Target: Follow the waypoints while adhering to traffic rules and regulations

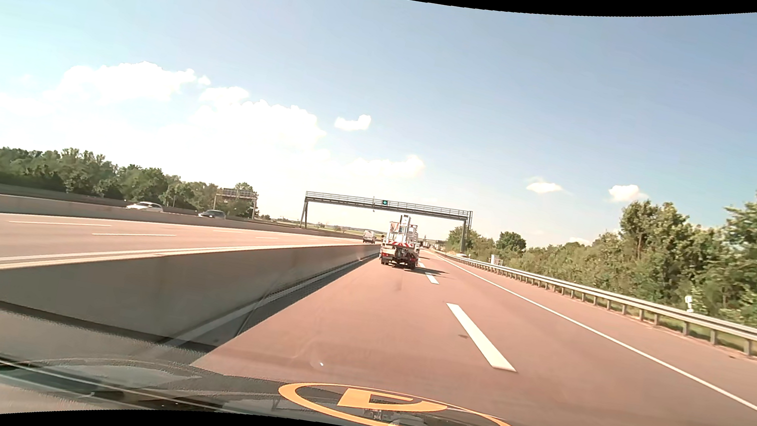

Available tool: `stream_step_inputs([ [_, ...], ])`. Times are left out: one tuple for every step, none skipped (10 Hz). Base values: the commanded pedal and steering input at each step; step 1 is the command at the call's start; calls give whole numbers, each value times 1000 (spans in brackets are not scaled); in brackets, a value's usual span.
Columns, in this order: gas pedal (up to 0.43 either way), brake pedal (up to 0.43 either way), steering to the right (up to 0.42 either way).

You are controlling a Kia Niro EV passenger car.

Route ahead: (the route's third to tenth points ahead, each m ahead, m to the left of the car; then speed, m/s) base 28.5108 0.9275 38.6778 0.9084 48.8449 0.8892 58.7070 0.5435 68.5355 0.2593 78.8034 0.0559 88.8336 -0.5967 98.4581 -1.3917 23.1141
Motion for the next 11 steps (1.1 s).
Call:
stream_step_inputs([
  [240,0,1],
  [240,0,1],
  [240,0,1],
  [240,0,1],
  [240,0,1],
  [240,0,1],
  [240,0,1],
  [240,0,1],
  [228,0,1],
  [228,0,1],
  [220,0,1],
])
